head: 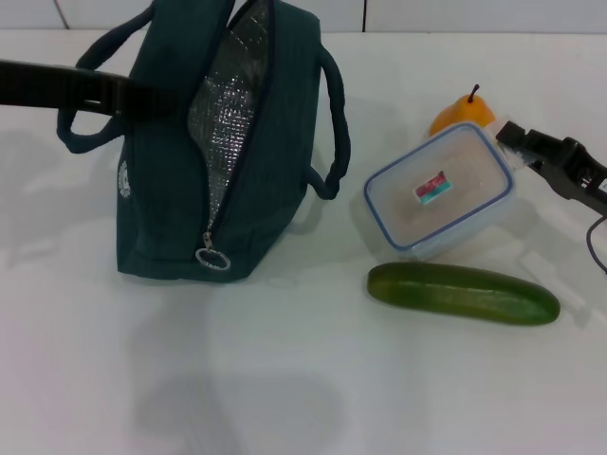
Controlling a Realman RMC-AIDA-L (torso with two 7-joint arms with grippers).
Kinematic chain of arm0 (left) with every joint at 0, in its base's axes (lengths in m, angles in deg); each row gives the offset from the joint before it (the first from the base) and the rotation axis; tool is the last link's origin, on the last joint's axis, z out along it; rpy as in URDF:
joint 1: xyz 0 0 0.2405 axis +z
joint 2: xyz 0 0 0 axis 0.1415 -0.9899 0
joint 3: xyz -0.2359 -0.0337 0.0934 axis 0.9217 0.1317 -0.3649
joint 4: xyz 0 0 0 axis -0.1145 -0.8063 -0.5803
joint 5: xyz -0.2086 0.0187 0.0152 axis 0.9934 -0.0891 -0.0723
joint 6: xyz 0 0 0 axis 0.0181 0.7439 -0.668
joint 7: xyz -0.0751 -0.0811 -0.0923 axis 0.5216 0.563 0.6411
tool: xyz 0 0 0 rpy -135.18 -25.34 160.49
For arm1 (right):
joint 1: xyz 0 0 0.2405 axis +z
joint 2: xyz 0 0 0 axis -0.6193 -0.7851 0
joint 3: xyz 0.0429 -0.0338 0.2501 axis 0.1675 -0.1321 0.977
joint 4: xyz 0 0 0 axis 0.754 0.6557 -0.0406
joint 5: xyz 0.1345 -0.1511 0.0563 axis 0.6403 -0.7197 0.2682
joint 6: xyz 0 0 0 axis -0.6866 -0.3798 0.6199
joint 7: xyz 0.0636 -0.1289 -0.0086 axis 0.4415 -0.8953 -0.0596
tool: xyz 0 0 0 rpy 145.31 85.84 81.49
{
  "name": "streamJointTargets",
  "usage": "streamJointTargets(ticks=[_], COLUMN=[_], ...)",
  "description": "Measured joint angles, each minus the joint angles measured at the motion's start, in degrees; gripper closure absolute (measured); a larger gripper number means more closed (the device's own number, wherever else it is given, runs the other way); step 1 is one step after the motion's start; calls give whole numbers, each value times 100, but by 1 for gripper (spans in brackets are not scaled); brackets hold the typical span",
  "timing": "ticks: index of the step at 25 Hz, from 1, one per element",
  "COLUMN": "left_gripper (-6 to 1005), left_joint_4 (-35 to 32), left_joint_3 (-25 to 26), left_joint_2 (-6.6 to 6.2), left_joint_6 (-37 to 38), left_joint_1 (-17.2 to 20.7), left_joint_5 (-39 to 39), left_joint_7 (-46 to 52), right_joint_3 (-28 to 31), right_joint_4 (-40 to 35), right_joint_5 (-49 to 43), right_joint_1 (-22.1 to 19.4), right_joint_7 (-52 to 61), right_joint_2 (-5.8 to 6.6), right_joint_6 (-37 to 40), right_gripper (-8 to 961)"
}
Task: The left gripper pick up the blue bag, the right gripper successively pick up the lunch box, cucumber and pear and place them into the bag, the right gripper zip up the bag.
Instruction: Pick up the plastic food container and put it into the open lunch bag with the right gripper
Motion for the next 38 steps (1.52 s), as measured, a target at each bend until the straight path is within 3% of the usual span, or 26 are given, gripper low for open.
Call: streamJointTargets(ticks=[14, 21, 38], left_gripper=[958, 958, 958], left_joint_4=[128, 70, -334], left_joint_3=[36, 41, 32], left_joint_2=[0, -33, -33], left_joint_6=[-3, -3, 39], left_joint_1=[23, 103, 215], left_joint_5=[89, 556, 591], left_joint_7=[-154, -156, -129], right_joint_3=[2, 3, 11], right_joint_4=[225, 345, 458], right_joint_5=[552, 777, 1504], right_joint_1=[17, -50, -372], right_joint_7=[375, 457, 813], right_joint_2=[0, -3, 24], right_joint_6=[243, 518, 1759], right_gripper=[857, 857, 857])
